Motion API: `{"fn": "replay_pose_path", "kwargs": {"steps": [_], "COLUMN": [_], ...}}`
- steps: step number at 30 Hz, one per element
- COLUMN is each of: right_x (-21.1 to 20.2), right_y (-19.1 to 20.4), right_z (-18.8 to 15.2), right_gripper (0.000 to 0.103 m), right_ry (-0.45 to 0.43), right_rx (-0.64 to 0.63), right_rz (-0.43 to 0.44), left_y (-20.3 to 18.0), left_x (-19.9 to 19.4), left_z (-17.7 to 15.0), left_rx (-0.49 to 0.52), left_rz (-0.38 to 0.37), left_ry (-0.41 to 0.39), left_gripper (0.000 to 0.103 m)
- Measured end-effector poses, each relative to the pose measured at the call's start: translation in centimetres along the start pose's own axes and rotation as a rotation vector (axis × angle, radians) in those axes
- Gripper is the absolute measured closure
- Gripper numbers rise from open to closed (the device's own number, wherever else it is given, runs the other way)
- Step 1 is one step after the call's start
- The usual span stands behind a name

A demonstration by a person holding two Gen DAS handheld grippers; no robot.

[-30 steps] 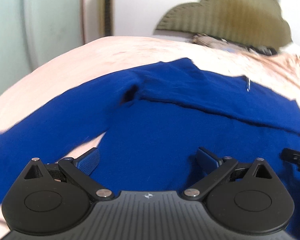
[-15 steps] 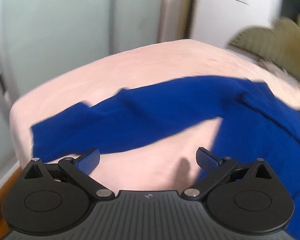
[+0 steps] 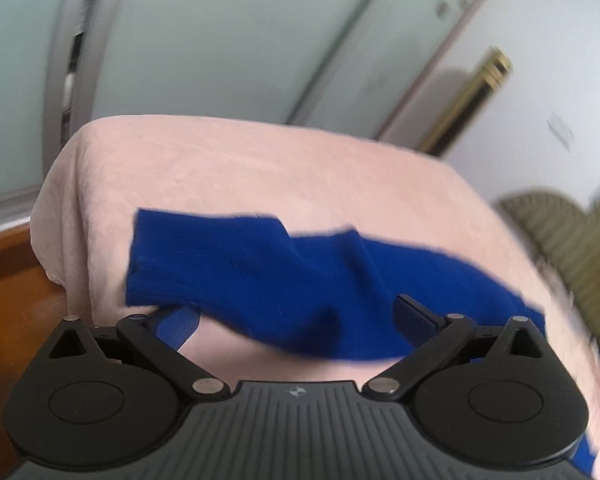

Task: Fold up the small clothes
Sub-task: 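Grasp the other sleeve cuff with the left gripper, then lift and carry the held sleeve across the sweater with the left gripper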

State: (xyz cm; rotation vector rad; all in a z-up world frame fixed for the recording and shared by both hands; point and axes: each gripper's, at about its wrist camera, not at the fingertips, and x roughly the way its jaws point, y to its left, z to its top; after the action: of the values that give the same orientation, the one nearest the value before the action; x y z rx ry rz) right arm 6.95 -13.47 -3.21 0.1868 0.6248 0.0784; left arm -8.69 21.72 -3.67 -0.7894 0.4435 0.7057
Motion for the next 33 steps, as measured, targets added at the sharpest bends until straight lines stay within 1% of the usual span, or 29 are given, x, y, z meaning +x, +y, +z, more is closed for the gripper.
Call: {"fn": "replay_pose_path", "kwargs": {"steps": [2,4,6,7,11,12,14,15,16,17,18,20,21,23,24,26,28,29,31,33], "right_x": [0.0,0.0,0.0,0.0,0.0,0.0,0.0,0.0,0.0,0.0,0.0,-0.1,-0.1,-0.1,-0.1,-0.1,-0.1,-0.1,-0.1,-0.1], "right_y": [-0.1,-0.1,-0.1,-0.1,-0.1,-0.1,-0.1,-0.1,-0.1,-0.1,-0.1,-0.1,-0.1,-0.1,-0.1,-0.1,-0.1,-0.1,-0.1,-0.2], "right_z": [0.0,0.0,0.0,0.0,0.0,0.0,0.0,0.0,0.0,0.0,0.0,0.0,0.0,0.0,0.0,0.0,0.0,0.0,0.0,0.0], "right_gripper": [0.001,0.001,0.001,0.001,0.001,0.001,0.001,0.001,0.001,0.001,0.001,0.001,0.001,0.001,0.001,0.001,0.001,0.001,0.001,0.001], "right_ry": [-0.002,-0.002,-0.002,-0.003,-0.002,-0.002,-0.002,-0.002,-0.002,-0.002,-0.002,-0.002,-0.002,-0.002,-0.002,-0.002,-0.002,-0.002,-0.002,-0.002], "right_rx": [0.005,0.006,0.007,0.007,0.006,0.006,0.006,0.006,0.006,0.006,0.006,0.006,0.006,0.006,0.006,0.006,0.005,0.005,0.005,0.005], "right_rz": [0.004,0.005,0.005,0.005,0.005,0.005,0.005,0.005,0.005,0.005,0.005,0.005,0.005,0.005,0.006,0.005,0.005,0.006,0.006,0.006], "left_y": [0.7,0.6,0.5,0.6,-0.3,-0.4,-0.3,-0.2,0.0,0.1,0.2,0.5,0.6,1.0,1.2,1.3,1.2,1.1,1.2,1.1], "left_x": [0.5,1.2,1.6,1.0,0.9,0.8,0.7,0.7,0.8,0.7,0.7,0.7,0.7,0.9,1.0,1.1,1.2,1.2,1.0,0.9], "left_z": [0.8,1.4,1.7,1.7,1.2,1.0,0.9,0.9,1.0,1.1,1.1,1.3,1.4,1.7,1.7,1.8,2.0,2.2,2.6,3.2], "left_rx": [-0.038,-0.038,-0.022,-0.007,0.063,0.073,0.082,0.082,0.079,0.074,0.070,0.064,0.061,0.049,0.046,0.052,0.066,0.079,0.100,0.125], "left_rz": [0.007,0.027,0.044,0.052,0.093,0.098,0.120,0.123,0.123,0.123,0.124,0.118,0.110,0.087,0.076,0.048,0.045,0.047,0.048,0.073], "left_ry": [-0.012,-0.013,-0.014,-0.017,-0.031,-0.034,-0.052,-0.057,-0.060,-0.064,-0.069,-0.073,-0.071,-0.067,-0.066,-0.062,-0.062,-0.069,-0.117,-0.171], "left_gripper": [0.000,0.000,0.000,0.000,0.001,0.003,0.013,0.014,0.019,0.027,0.032,0.050,0.053,0.069,0.071,0.079,0.083,0.083,0.083,0.083]}}
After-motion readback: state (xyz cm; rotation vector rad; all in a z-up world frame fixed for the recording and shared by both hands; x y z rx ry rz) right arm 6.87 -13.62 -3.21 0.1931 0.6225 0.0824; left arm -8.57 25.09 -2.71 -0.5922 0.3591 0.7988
